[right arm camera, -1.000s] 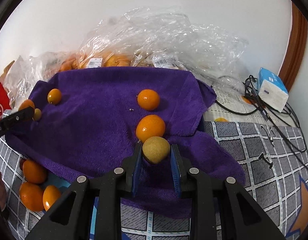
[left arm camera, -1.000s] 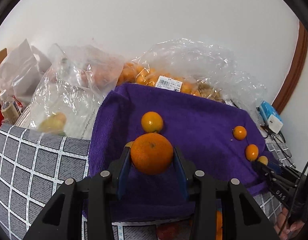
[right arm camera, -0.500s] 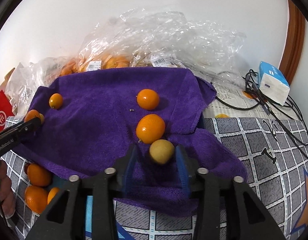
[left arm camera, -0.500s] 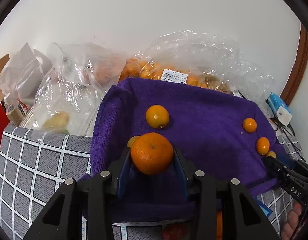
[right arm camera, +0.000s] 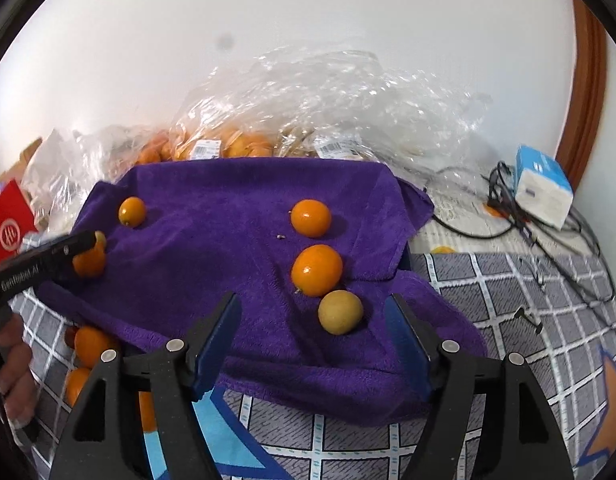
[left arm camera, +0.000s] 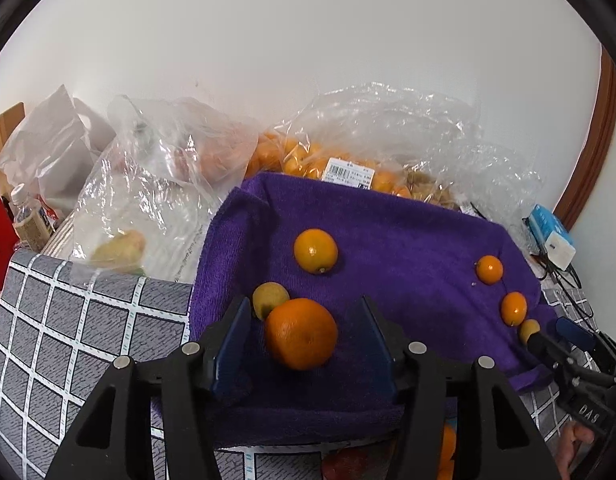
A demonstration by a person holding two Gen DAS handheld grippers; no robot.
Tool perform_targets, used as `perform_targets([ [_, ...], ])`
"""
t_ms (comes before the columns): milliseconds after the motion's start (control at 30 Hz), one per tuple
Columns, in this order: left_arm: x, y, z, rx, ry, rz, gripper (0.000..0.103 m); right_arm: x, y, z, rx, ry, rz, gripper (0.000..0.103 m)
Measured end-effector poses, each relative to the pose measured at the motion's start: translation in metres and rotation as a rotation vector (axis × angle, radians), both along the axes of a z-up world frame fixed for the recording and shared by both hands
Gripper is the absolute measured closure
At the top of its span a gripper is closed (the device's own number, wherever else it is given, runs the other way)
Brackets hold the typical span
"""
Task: Organize fruits
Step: 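Open the right gripper onto the towel while the left gripper releases the large orange, then withdraw both open grippers from the towel toward the remaining fruit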
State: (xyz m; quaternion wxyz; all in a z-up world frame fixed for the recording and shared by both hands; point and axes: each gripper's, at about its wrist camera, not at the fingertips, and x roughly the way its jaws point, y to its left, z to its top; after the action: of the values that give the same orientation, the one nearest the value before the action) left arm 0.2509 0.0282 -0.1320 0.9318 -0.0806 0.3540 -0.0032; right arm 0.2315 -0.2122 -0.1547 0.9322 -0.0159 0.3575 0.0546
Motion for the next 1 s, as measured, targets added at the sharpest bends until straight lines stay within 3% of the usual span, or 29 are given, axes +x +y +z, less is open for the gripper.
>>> perform_targets([
  [167, -0.004, -0.002, 0.007, 0.027, -0.043, 0.011, 0.05, -0.003, 0.007, 0.006, -0.068, -0.048, -0.014, 0.03],
  [400, -0.012, 0.006, 0.021, -0.024, -0.091, 0.022, 0.05, -0.006, -0.009, 0.021, -0.011, 0.002, -0.076, 0.03],
  [600, -0.02, 0.01, 0.035, -0.049, -0.135, 0.019, 0.05, -0.032, 0.001, 0.029, 0.017, 0.018, -0.048, 0.031],
  [700, -0.026, 0.013, 0.048, -0.097, -0.155, -0.022, 0.05, -0.054, 0.016, 0.028, 0.014, 0.007, -0.002, 0.04],
  [800, -0.033, 0.013, 0.055, -0.055, -0.131, -0.014, 0.05, -0.066, 0.032, 0.023, 0.0, 0.013, 0.045, 0.047],
  [933, -0.056, 0.026, 0.052, -0.032, -0.093, -0.029, 0.05, -0.068, 0.054, 0.011, -0.006, 0.055, 0.118, 0.065],
  [1000, -0.071, 0.037, 0.044, -0.001, -0.075, -0.021, 0.05, -0.065, 0.062, 0.003, 0.008, 0.087, 0.166, 0.066],
])
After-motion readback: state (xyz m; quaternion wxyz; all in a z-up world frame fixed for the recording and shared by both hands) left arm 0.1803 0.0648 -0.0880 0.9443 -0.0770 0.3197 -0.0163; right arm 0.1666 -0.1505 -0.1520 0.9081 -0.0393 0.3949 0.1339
